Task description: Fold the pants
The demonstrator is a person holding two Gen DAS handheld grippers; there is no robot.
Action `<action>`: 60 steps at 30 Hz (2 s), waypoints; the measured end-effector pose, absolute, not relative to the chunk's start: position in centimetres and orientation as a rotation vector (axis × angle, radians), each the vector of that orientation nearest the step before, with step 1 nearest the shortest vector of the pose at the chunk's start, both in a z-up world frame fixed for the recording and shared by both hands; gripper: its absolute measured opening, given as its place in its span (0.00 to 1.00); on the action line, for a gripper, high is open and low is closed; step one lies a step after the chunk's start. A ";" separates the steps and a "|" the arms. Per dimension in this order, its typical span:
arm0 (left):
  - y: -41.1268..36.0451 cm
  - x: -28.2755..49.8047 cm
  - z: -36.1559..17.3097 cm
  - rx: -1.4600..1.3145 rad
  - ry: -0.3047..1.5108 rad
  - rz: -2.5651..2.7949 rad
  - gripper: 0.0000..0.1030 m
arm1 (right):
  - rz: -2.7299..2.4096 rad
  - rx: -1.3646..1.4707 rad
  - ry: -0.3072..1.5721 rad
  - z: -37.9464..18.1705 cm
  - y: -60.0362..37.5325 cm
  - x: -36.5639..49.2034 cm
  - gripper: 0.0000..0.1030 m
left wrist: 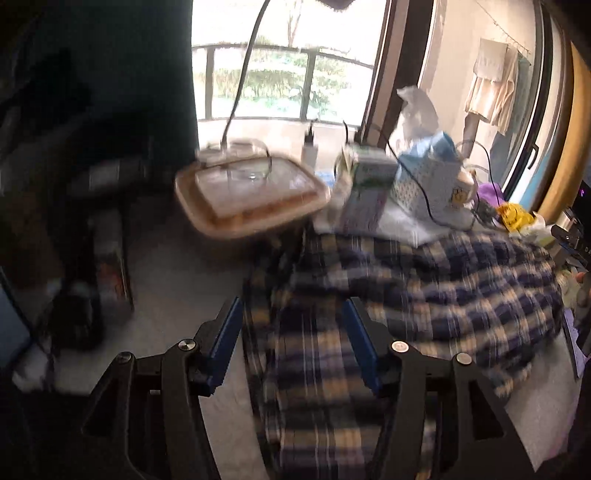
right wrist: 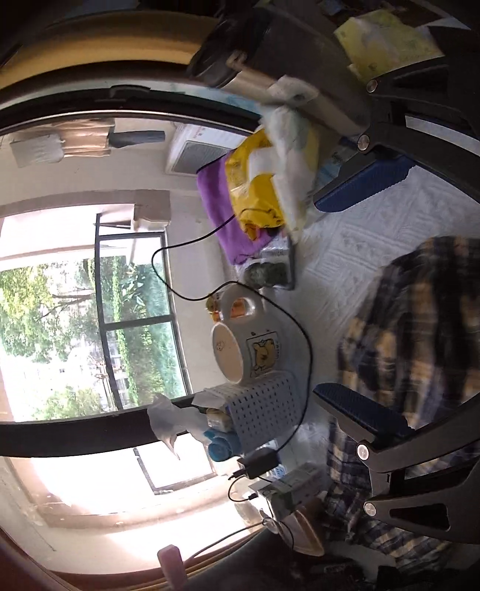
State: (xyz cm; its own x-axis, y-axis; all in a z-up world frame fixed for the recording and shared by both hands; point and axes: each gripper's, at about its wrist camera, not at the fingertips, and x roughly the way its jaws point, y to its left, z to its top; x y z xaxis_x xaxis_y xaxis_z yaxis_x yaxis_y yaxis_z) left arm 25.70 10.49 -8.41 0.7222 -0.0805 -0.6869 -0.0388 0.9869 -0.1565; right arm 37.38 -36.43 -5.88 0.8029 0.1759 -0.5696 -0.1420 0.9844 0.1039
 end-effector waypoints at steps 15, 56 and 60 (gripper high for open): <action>8.2 22.2 -12.6 -0.153 0.928 -0.142 0.14 | 0.216 0.016 0.783 -12.7 -34.6 34.7 0.38; 8.0 34.7 -13.0 -0.035 0.935 -0.114 0.07 | 0.210 0.037 0.751 -10.9 -34.9 41.8 0.78; 7.5 32.5 -11.5 0.031 0.834 -0.010 0.04 | 0.210 0.017 0.777 -11.8 -34.3 42.7 0.68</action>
State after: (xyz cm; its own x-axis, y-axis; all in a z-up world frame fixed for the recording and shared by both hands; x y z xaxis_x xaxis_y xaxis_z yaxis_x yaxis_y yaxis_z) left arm 32.46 7.45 -11.48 0.6719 0.0035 -0.7407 0.0208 0.9995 0.0236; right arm 42.65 -34.34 -11.82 0.6934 0.1944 -0.6938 -0.1818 0.9790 0.0926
